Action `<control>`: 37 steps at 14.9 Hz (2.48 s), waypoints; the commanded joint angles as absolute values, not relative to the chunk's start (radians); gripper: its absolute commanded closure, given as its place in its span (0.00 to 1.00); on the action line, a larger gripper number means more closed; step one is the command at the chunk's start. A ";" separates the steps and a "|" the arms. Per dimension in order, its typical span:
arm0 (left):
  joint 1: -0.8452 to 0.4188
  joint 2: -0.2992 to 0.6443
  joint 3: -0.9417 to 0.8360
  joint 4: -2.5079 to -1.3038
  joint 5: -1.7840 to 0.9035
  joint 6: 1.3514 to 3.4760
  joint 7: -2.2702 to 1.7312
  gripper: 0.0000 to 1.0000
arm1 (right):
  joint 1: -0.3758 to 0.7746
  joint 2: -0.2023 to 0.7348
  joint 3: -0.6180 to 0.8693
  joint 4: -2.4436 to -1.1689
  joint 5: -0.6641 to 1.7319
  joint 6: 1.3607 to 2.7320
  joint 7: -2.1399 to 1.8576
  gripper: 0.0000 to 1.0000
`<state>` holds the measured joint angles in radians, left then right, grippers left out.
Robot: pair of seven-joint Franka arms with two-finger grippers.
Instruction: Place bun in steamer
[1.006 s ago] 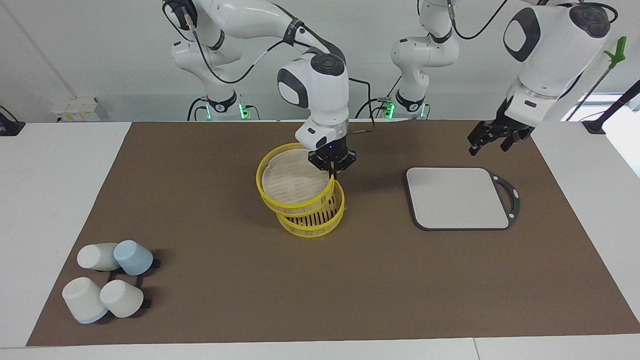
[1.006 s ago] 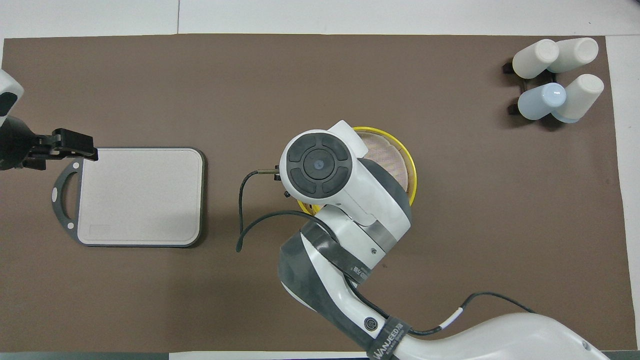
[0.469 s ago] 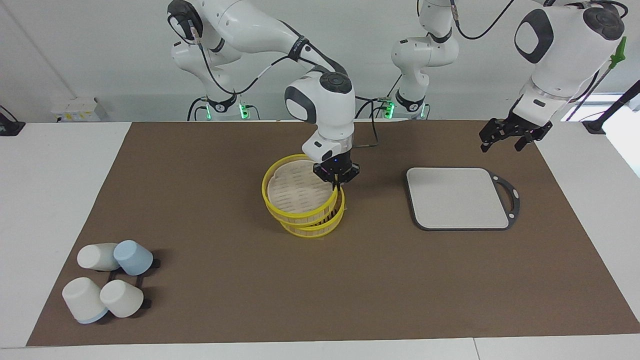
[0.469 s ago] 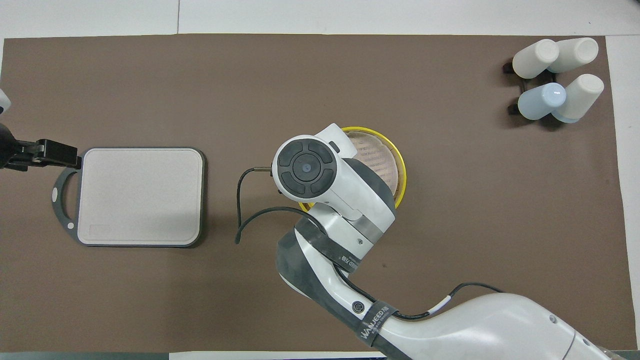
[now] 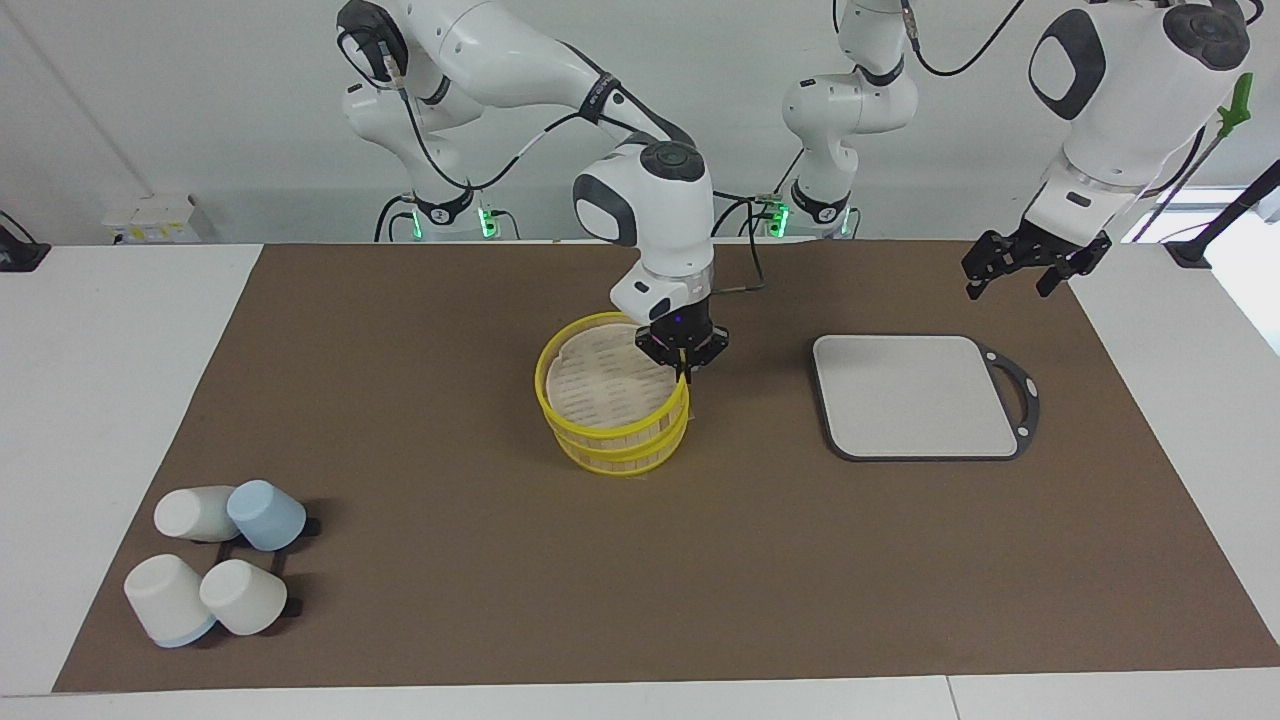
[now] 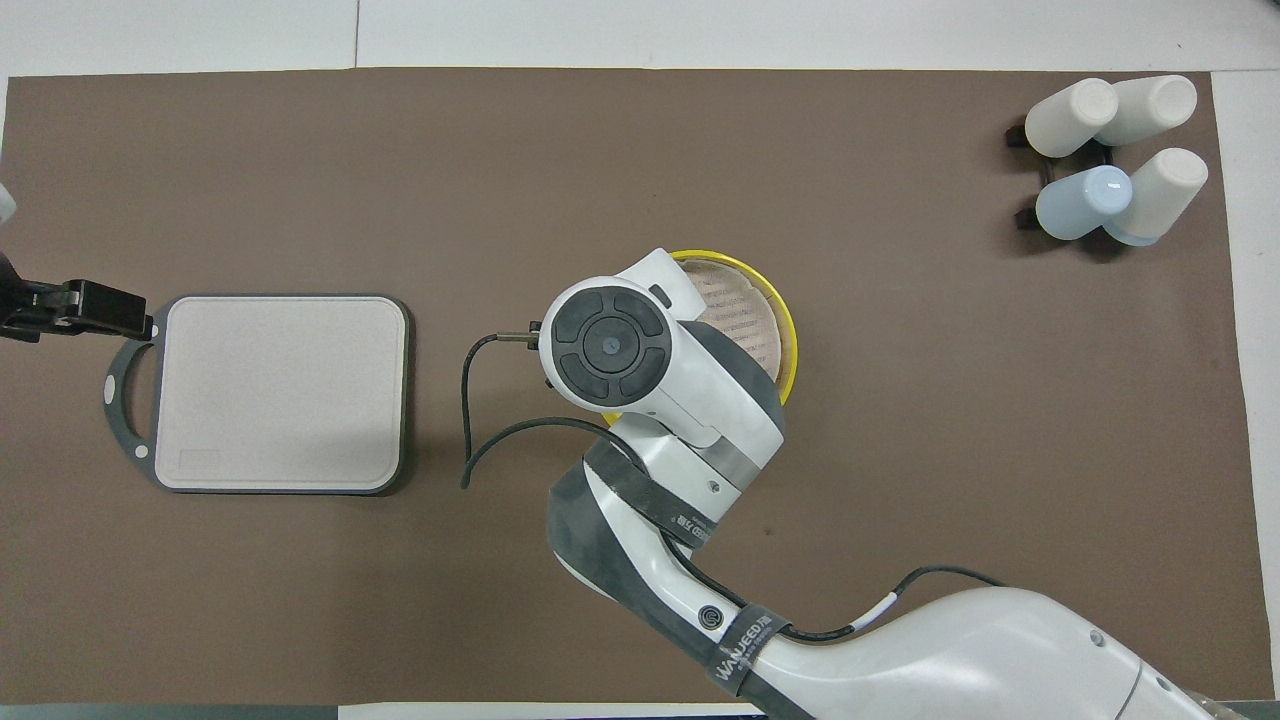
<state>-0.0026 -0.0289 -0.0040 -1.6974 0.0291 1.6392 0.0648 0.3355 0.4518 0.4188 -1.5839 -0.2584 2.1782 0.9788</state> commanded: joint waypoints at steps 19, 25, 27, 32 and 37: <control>-0.078 -0.051 0.071 -1.675 -0.034 1.585 0.037 0.00 | 0.324 0.477 0.420 -1.637 -0.284 2.283 1.057 0.50; -0.078 -0.052 0.072 -1.677 -0.035 1.586 0.037 0.00 | 0.322 0.463 0.420 -1.478 -0.288 2.058 1.043 0.36; -0.077 -0.051 0.072 -1.675 -0.035 1.589 0.037 0.00 | 0.270 0.393 0.419 -1.468 -0.273 1.985 0.947 0.33; -0.077 -0.051 0.072 -1.674 -0.035 1.589 0.037 0.00 | 0.053 0.209 0.420 -1.494 -0.204 1.654 0.545 0.00; -0.077 -0.051 0.072 -1.674 -0.035 1.588 0.037 0.00 | -0.236 0.002 0.419 -1.631 -0.028 1.582 0.274 0.00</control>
<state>-0.0722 -0.0366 0.0643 -1.6697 -0.0231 1.5957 0.0454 -0.1406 0.0971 0.4077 -1.5259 -0.0900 1.5764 0.3646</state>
